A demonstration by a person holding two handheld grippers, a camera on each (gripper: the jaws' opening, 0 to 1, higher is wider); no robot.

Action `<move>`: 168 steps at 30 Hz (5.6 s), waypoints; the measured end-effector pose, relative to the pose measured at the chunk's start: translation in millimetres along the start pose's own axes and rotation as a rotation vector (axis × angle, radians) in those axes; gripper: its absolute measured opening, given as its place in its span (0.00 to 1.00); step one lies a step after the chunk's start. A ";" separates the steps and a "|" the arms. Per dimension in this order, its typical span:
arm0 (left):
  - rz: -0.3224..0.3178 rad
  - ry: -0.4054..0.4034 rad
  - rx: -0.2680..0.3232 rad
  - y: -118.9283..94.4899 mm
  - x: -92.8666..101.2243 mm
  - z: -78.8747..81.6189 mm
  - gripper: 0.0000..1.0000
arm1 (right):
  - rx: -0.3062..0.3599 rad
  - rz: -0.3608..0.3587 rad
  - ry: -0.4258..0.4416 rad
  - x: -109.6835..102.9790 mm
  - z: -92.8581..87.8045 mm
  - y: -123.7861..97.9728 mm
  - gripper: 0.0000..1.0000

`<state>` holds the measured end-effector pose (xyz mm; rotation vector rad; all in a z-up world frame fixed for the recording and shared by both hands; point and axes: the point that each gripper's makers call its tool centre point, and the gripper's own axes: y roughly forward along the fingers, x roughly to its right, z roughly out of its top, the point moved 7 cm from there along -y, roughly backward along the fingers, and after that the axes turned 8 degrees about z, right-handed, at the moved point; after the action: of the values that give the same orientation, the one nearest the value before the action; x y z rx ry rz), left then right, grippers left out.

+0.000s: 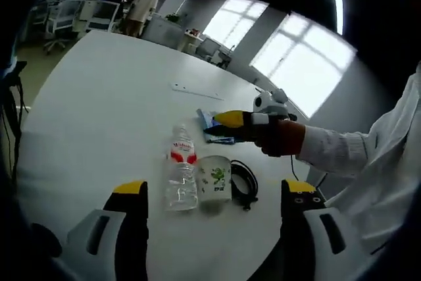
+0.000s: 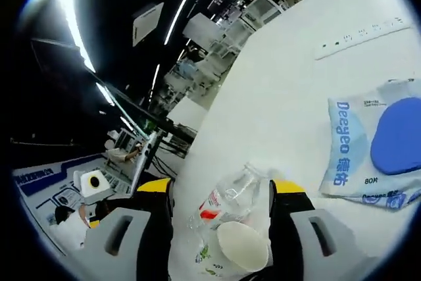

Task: Arrange the tabletop items into an orderly group along one side of the table until the central work area is clear of visible clutter.

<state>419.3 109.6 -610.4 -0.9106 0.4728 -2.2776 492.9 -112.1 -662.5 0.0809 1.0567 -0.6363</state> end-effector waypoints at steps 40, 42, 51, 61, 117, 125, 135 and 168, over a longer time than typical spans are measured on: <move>-0.038 -0.057 0.024 20.3 -7.1 -12.5 0.78 | 0.091 -0.003 0.292 38.4 -6.6 44.1 0.37; -0.038 -0.057 0.022 20.5 -6.9 -12.9 0.78 | 0.096 -0.005 0.304 39.0 -6.9 45.8 0.34; -0.036 -0.062 0.015 21.7 -9.0 -14.9 0.77 | 0.100 -0.038 0.285 38.4 -11.0 45.9 0.22; -0.038 -0.058 0.011 25.9 -9.8 -11.2 0.75 | 0.105 -0.034 0.245 44.3 -5.2 44.8 0.21; -0.159 0.147 -0.102 83.5 -26.2 1.8 0.61 | -0.078 0.152 -0.588 -72.2 2.2 53.9 0.20; -0.201 0.172 -0.124 90.4 -29.8 -1.5 0.46 | -0.107 0.149 -0.654 -79.4 -0.3 53.5 0.20; -0.208 0.214 -0.109 84.9 -26.5 -1.2 0.42 | -0.108 0.135 -0.664 -84.7 -1.7 52.7 0.20; -0.195 0.424 0.002 101.6 5.7 81.4 0.41 | 0.000 0.081 -0.887 -122.9 62.9 17.4 0.19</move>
<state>517.0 23.6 -604.7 -0.4840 0.5817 -2.6606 510.7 -65.2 -532.8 -0.1510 0.1946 -0.5137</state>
